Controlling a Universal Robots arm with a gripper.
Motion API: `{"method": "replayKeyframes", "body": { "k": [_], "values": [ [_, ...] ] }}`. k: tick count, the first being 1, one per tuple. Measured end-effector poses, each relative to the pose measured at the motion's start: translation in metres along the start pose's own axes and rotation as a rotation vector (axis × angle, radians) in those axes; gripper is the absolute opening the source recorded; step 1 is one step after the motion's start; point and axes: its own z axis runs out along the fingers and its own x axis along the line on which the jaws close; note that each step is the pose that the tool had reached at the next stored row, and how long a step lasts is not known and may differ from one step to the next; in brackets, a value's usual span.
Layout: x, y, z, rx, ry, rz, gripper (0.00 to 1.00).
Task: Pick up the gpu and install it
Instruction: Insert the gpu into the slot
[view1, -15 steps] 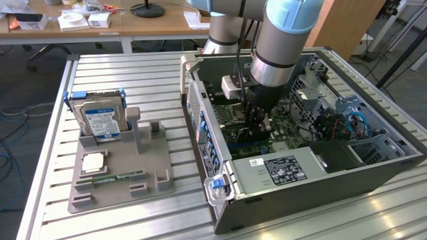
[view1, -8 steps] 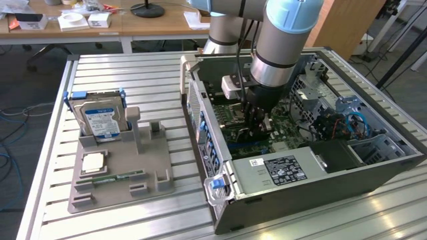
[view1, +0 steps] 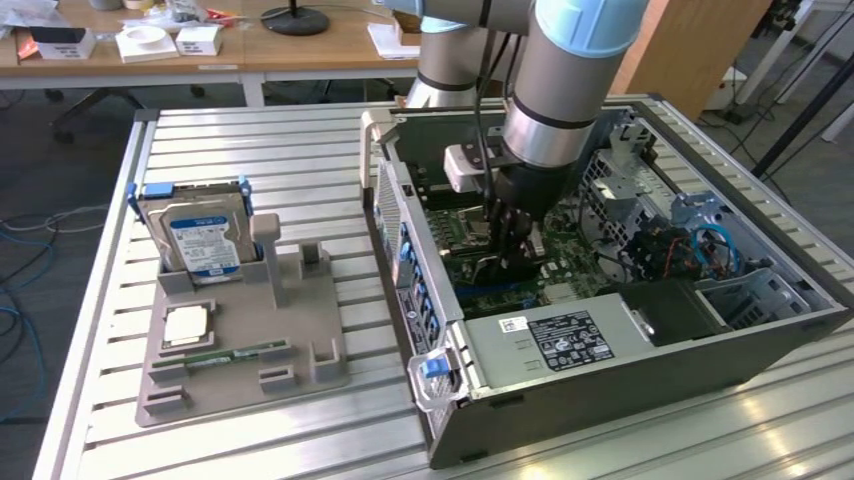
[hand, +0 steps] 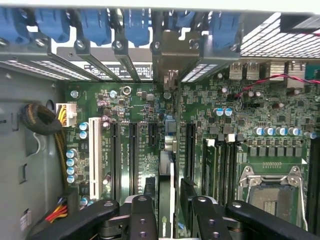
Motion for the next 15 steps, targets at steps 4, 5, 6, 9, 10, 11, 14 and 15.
{"method": "replayKeyframes", "body": {
  "k": [4,5,6,9,10,11,14,15],
  "values": [
    [0.000,-0.0006,-0.0103,0.0001,-0.0002,0.001,0.34],
    [0.000,-0.0007,-0.0130,0.0001,-0.0001,0.001,0.34],
    [0.000,-0.0009,-0.0157,0.0001,-0.0001,0.001,0.34],
    [0.000,-0.0017,-0.0235,0.0001,0.0000,0.002,0.34],
    [-0.001,-0.0020,-0.0259,0.0001,-0.0002,0.003,0.34],
    [-0.001,-0.0023,-0.0282,0.0001,-0.0001,0.003,0.34],
    [-0.001,-0.0032,-0.0350,0.0001,-0.0001,0.005,0.34],
    [-0.001,-0.0035,-0.0373,0.0001,0.0000,0.006,0.34]
  ]
}}
